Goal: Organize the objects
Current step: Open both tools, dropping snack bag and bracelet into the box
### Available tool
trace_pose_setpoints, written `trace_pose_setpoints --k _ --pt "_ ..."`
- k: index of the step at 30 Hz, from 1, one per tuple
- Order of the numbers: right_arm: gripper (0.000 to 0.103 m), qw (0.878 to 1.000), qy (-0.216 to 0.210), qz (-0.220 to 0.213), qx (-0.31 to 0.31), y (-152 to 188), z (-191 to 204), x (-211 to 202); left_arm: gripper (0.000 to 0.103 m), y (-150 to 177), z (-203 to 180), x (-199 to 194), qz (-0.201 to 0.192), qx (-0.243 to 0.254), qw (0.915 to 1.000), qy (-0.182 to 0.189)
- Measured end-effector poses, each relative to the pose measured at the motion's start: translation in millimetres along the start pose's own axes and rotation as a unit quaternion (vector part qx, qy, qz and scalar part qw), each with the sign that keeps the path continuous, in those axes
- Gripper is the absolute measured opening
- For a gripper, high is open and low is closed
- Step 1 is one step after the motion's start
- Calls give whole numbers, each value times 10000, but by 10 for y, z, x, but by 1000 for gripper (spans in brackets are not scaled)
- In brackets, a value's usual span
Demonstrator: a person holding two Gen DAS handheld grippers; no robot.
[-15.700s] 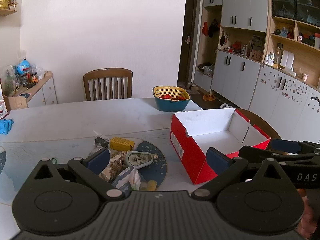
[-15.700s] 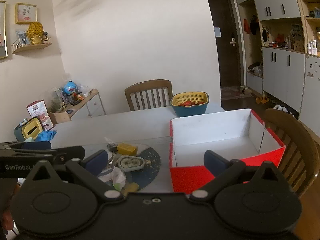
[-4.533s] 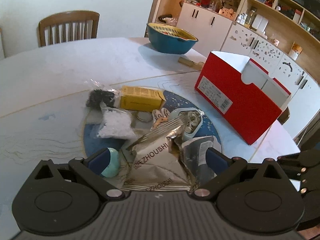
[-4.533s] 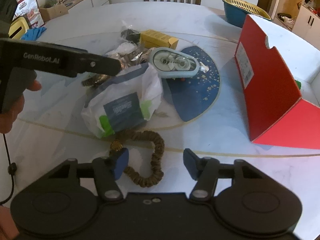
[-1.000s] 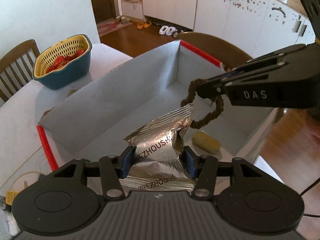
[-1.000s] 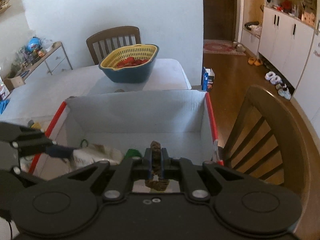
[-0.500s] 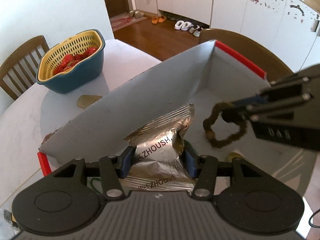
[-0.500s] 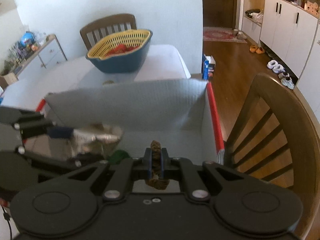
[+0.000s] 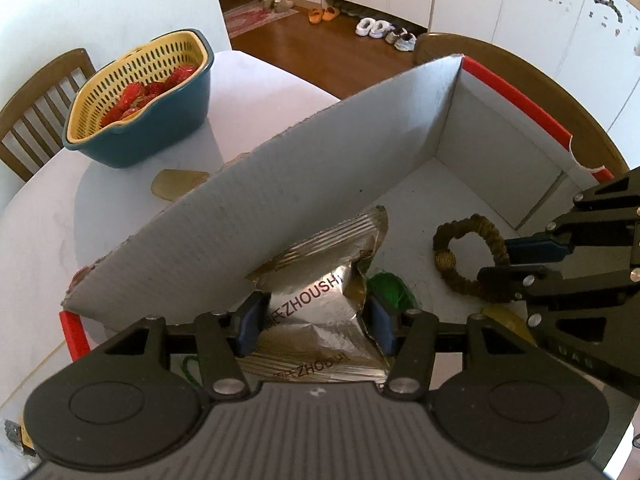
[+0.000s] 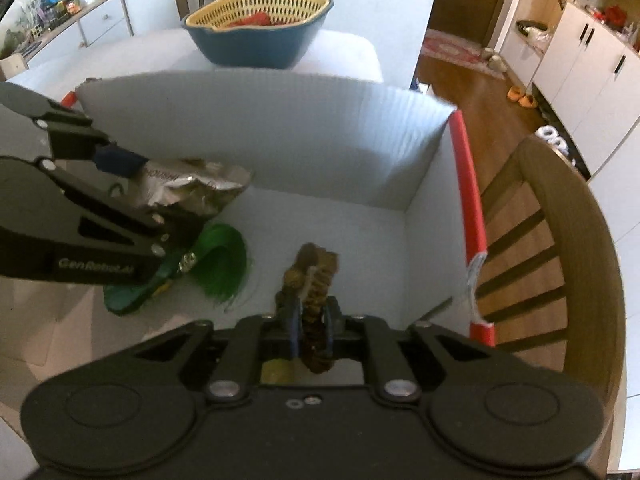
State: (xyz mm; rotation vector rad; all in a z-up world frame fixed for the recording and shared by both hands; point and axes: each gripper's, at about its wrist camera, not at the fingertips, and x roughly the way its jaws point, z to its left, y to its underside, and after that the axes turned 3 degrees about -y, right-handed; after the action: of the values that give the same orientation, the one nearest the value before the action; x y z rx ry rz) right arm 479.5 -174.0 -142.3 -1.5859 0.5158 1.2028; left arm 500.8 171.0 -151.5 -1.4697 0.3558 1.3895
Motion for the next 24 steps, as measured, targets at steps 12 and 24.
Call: trace_pose_setpoints --k 12,24 --pt "31 9997 -140 -162 111 52 -51 -133 71 40 -11 -68 -89 13 9999 78" --pt "46 9978 -284 -522 280 130 -28 -430 79 136 13 -374 -383 -98 9991 150"
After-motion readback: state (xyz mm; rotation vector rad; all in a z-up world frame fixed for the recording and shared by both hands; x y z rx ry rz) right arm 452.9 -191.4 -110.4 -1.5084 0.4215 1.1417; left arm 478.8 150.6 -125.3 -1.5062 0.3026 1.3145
